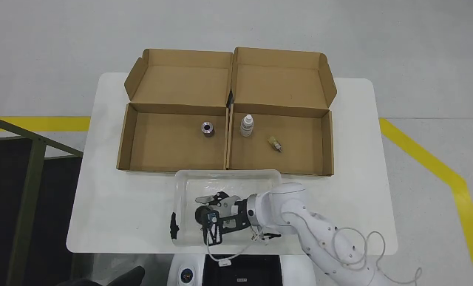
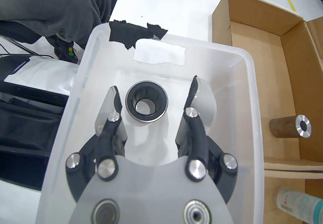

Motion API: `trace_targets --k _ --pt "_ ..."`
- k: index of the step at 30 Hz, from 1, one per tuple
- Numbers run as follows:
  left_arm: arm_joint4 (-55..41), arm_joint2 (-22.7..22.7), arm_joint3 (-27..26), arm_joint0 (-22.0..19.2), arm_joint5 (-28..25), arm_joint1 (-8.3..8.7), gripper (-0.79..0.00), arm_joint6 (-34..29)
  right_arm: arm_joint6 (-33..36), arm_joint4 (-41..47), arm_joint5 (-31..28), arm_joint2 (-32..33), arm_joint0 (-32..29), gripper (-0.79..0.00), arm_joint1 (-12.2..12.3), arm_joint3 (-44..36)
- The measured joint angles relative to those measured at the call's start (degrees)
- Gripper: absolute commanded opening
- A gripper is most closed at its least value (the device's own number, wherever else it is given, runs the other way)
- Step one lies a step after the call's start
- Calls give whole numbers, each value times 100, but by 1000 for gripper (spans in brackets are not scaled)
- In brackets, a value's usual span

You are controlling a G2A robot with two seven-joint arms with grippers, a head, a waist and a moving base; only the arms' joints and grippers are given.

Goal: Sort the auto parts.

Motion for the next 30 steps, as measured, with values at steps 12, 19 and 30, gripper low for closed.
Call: trace_targets --k 12,19,30 --pt "0 0 0 0 0 0 0 0 -66 21 153 -305 280 -219 -46 540" --pt "0 0 0 0 0 0 0 0 -158 99 263 -537 488 -219 -112 860" --pt "0 0 0 0 0 0 0 0 -311 268 159 -735 807 -776 -179 1154"
